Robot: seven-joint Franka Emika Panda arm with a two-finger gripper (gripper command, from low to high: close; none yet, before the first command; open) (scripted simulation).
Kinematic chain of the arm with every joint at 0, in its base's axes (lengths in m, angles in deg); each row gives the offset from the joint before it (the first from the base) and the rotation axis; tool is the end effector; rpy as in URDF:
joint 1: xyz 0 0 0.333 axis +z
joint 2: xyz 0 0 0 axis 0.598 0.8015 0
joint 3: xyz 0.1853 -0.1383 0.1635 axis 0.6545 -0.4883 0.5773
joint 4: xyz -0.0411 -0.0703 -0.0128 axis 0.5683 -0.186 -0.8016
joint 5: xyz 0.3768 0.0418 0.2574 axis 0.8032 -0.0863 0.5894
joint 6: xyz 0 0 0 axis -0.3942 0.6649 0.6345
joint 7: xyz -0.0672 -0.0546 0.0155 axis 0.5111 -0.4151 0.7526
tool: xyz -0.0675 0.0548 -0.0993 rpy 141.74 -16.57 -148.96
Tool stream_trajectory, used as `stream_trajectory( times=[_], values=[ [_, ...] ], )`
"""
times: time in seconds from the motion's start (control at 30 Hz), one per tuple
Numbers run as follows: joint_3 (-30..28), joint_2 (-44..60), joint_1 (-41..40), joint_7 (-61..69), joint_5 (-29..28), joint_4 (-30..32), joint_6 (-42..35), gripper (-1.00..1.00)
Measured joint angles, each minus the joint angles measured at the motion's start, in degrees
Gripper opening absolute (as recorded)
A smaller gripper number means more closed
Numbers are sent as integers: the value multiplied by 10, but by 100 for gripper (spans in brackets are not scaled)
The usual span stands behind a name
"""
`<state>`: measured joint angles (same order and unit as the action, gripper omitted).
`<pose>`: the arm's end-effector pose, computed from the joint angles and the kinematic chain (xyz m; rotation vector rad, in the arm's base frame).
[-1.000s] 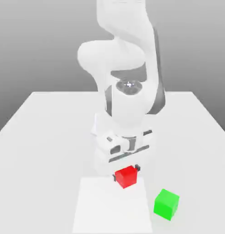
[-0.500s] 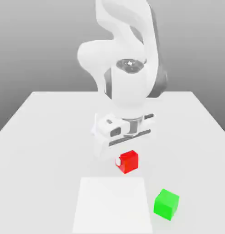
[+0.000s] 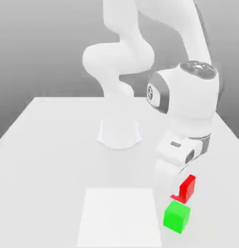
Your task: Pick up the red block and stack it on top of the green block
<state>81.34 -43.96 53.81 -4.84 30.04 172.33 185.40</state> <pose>0.4375 0.1565 0.0752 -3.1377 -0.1476 0.0021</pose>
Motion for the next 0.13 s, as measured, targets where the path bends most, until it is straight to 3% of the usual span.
stream_trajectory(
  times=[0.03,0.13],
  values=[
    [-1,15,1,-2,-2,-1,14,100],
    [-1,15,1,-2,-2,-1,14,100]
  ],
)
